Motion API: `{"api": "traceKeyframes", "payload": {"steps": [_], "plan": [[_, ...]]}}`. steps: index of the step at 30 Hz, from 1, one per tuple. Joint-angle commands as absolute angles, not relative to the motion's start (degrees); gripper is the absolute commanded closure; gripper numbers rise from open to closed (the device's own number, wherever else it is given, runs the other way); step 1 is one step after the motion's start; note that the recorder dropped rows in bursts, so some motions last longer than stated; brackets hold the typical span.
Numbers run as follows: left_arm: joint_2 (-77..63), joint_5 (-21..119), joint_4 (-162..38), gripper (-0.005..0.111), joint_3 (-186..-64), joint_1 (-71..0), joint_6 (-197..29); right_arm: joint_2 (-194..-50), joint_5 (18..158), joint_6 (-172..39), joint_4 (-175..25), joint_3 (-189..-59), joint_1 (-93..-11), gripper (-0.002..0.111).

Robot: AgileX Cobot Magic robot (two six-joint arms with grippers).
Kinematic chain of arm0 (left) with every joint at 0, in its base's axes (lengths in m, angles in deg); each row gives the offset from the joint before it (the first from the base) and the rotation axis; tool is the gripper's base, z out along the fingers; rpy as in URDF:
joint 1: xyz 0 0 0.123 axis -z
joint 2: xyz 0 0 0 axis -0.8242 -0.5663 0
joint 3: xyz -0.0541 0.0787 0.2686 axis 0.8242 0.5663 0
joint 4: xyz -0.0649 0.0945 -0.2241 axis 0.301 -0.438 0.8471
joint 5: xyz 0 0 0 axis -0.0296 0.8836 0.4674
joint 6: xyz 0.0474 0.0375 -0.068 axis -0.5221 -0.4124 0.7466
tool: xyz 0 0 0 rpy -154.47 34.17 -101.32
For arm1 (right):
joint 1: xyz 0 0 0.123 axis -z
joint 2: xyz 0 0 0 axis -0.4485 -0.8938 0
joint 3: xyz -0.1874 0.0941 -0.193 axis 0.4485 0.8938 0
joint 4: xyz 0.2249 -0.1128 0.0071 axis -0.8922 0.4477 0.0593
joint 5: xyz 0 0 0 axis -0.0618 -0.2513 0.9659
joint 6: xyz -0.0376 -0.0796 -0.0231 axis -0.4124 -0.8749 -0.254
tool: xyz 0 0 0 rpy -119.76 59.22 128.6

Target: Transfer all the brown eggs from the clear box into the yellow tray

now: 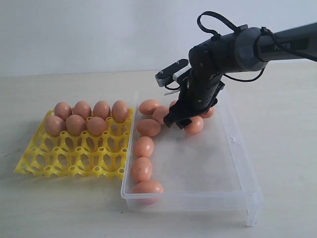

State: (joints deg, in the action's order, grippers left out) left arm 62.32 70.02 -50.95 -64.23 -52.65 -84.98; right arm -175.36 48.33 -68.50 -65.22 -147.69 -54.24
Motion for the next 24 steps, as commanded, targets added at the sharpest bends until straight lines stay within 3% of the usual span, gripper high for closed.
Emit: {"api": "traceKeyframes", "payload": {"steps": [1, 15, 24], "plan": [[62.6, 69.5, -50.9, 0.107, -64.5, -52.7, -85.1, -174.7, 49.3, -79.7, -66.0, -148.3, -54.2, 0.047], [62.6, 69.5, -50.9, 0.107, -64.5, -52.7, -85.1, -174.7, 53.1, -91.7, -67.8, -148.2, -57.3, 0.047], [62.6, 69.5, -50.9, 0.107, -64.5, -52.7, -85.1, -175.2, 52.1, -78.7, -68.1, -148.2, -57.2, 0.047]]}}
